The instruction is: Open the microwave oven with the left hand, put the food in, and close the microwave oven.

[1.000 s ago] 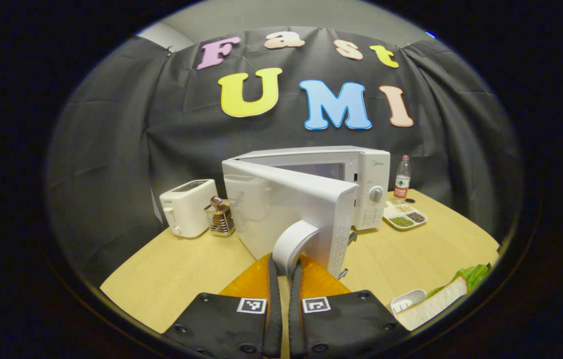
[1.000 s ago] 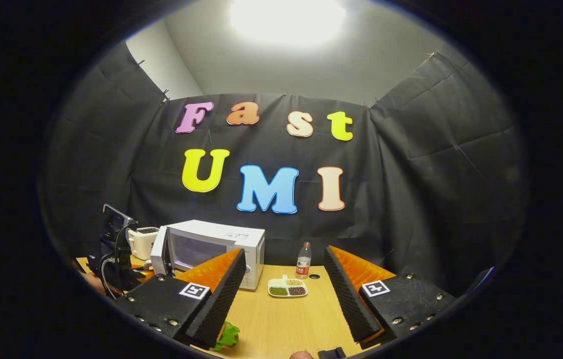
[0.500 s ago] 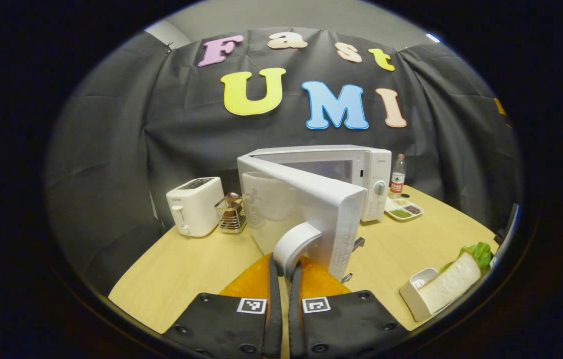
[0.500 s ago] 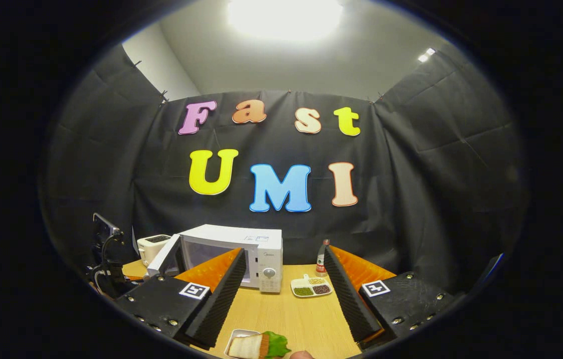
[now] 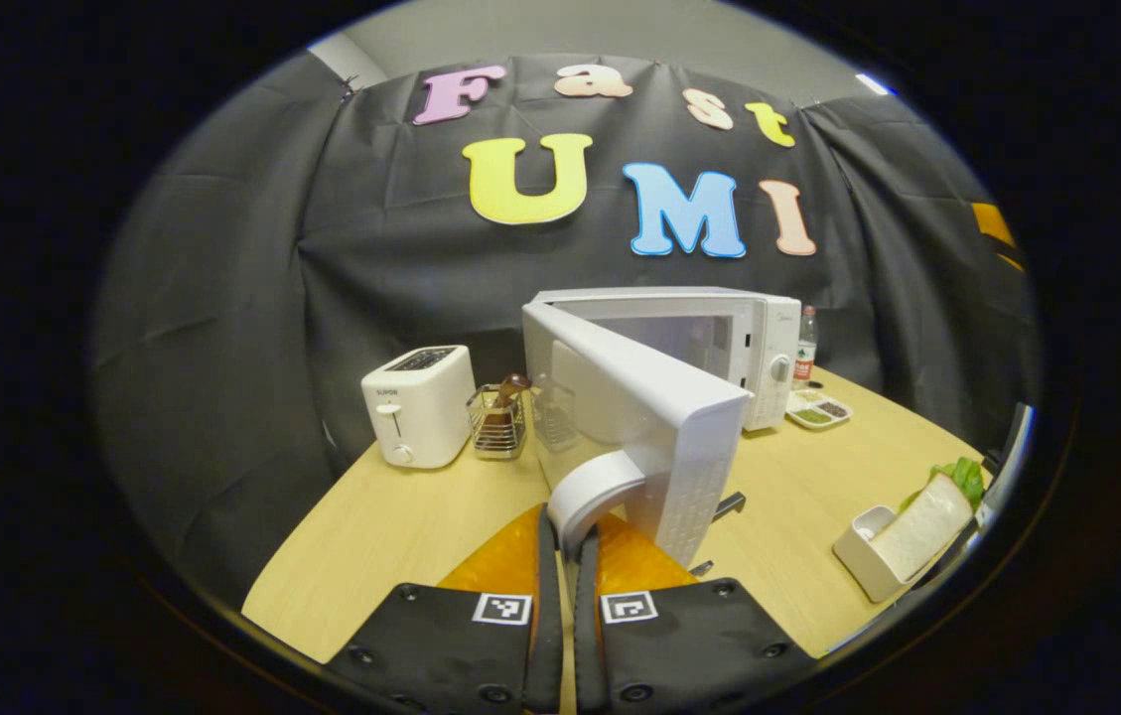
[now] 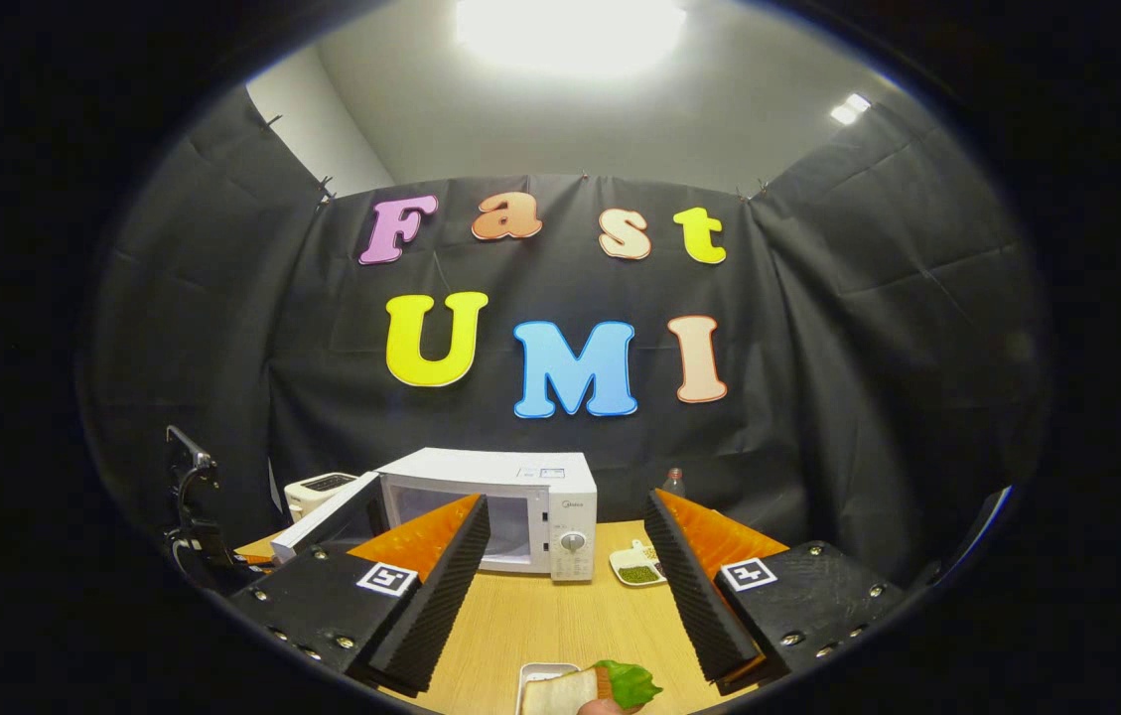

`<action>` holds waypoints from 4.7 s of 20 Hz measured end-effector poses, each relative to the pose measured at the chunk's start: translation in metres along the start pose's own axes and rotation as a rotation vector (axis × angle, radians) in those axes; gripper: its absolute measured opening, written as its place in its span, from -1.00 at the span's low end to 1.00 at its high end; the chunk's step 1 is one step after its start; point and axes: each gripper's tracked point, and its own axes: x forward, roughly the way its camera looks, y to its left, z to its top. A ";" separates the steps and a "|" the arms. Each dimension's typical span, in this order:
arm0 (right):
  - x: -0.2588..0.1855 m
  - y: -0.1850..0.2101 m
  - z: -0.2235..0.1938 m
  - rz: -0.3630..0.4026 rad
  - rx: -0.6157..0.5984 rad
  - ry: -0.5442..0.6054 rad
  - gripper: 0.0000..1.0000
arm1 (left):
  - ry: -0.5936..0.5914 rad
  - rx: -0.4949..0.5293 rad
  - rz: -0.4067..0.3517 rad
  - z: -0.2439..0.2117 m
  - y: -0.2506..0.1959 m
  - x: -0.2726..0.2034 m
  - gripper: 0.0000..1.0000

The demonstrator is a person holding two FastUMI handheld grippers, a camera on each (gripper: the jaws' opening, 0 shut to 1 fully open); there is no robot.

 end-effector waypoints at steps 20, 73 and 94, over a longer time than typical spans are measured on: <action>0.029 -0.002 -0.007 0.096 0.021 0.075 0.91 | -0.204 -0.011 0.144 0.081 0.039 -0.120 1.00; -0.023 -0.015 -0.212 0.483 0.587 1.098 -0.41 | -0.435 -0.037 0.320 0.185 -0.065 -0.200 0.99; 0.152 0.123 -0.173 0.422 0.591 0.733 -0.41 | -0.435 -0.061 0.324 0.203 0.074 -0.116 0.80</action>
